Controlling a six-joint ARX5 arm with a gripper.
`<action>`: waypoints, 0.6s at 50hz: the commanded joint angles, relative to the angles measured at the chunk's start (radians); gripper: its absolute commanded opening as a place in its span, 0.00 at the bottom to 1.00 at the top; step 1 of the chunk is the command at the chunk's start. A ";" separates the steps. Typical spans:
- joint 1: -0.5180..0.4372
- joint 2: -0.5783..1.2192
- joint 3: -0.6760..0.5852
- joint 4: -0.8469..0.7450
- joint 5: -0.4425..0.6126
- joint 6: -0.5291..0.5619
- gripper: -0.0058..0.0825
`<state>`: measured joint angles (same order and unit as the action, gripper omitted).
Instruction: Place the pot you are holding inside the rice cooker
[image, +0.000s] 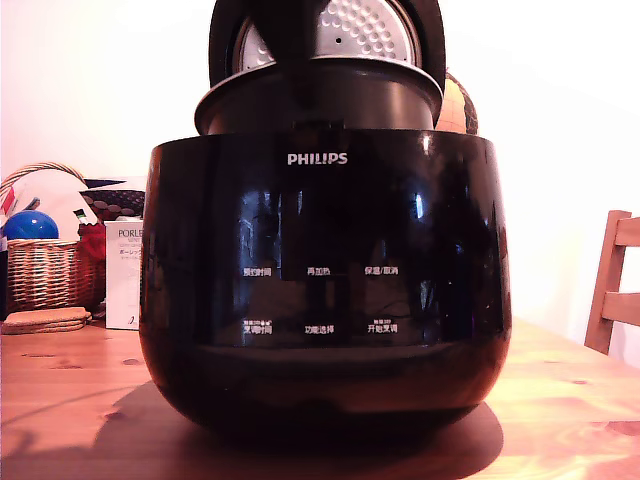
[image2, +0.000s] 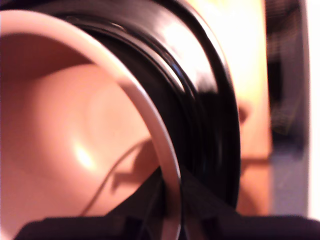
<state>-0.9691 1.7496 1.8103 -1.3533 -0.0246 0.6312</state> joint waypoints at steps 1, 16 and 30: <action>-0.007 -0.009 0.024 -0.004 0.024 -0.087 0.04; -0.040 -0.009 0.023 -0.003 0.000 -0.153 0.04; -0.027 -0.009 0.023 -0.002 -0.014 -0.107 0.04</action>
<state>-0.9939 1.7496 1.8153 -1.3399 -0.0479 0.5201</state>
